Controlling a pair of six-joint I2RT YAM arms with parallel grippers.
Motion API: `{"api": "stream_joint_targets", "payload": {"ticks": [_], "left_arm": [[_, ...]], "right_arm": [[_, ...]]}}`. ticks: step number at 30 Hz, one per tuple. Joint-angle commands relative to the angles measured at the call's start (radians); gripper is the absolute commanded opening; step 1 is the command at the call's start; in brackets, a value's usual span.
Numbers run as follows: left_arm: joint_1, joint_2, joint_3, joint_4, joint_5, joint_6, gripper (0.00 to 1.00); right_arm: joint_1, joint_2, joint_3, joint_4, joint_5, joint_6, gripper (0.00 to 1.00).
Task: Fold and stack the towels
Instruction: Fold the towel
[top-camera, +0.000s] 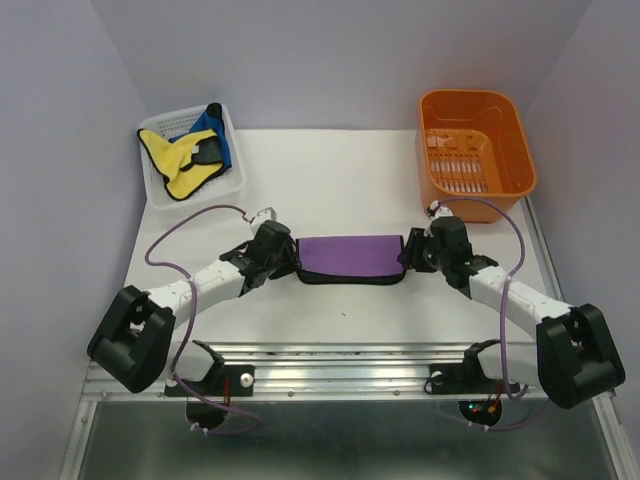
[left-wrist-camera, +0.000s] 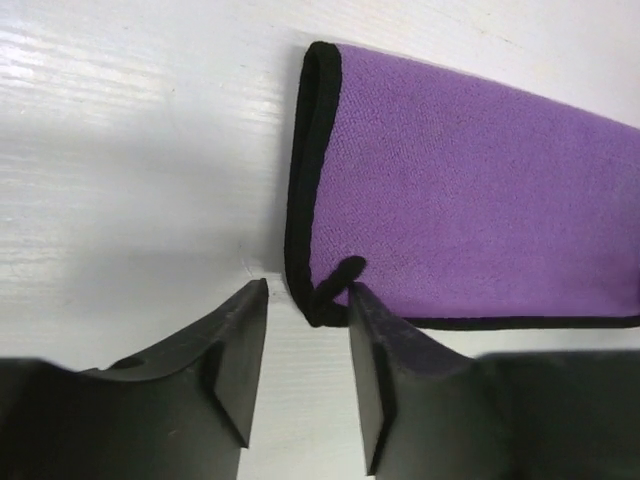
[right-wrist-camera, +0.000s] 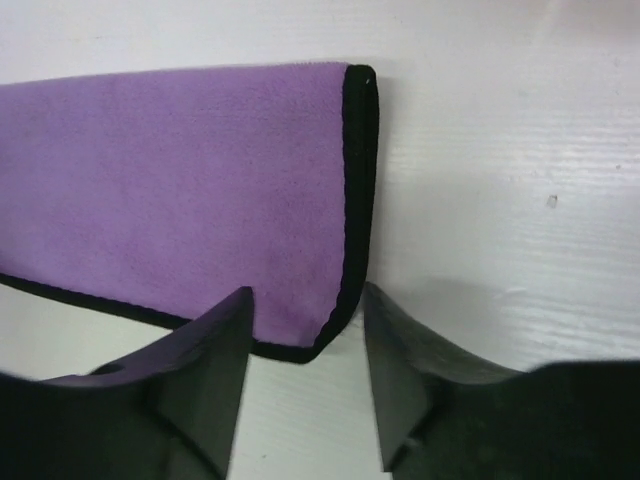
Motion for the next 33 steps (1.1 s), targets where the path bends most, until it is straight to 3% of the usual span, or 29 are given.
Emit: {"api": "stream_joint_targets", "payload": {"ticks": [1, 2, 4, 5, 6, 11, 14, 18, 24, 33], "left_arm": [[-0.014, -0.131, -0.03, -0.048, -0.006, 0.004, 0.58], [-0.016, -0.156, -0.038, -0.054, -0.006, 0.005, 0.62], [-0.016, -0.219, -0.047, -0.079, -0.008, 0.01, 0.72], [-0.016, -0.238, -0.05, -0.083, -0.009, 0.014, 0.84], [-0.016, -0.255, -0.052, -0.088, -0.014, 0.019, 0.98], [-0.014, -0.264, -0.038, -0.085, -0.026, 0.043, 0.99], [0.009, -0.192, -0.03, -0.001, 0.016, 0.068, 0.99], [0.053, -0.043, 0.034, 0.033, 0.069, 0.112, 0.95], [0.081, 0.149, 0.119, 0.067, 0.101, 0.129, 0.76], [0.079, 0.285, 0.16, 0.069, 0.109, 0.139, 0.4]], "right_arm": [[0.001, -0.133, -0.03, -0.075, 0.005, 0.046, 0.56], [0.0, -0.134, -0.035, -0.082, -0.001, 0.05, 0.61], [0.001, -0.207, -0.052, -0.098, -0.011, 0.066, 0.82], [0.0, -0.227, -0.058, -0.098, -0.008, 0.073, 0.97], [0.0, -0.256, -0.064, -0.098, -0.005, 0.085, 1.0], [0.001, -0.221, -0.036, -0.113, 0.046, 0.093, 1.0], [0.0, -0.138, 0.005, -0.124, 0.045, 0.099, 1.0], [0.0, -0.056, 0.043, -0.098, 0.029, 0.102, 1.0], [0.001, 0.023, 0.073, -0.096, 0.049, 0.109, 1.0], [0.0, 0.047, 0.077, -0.09, 0.066, 0.118, 0.99]]}}
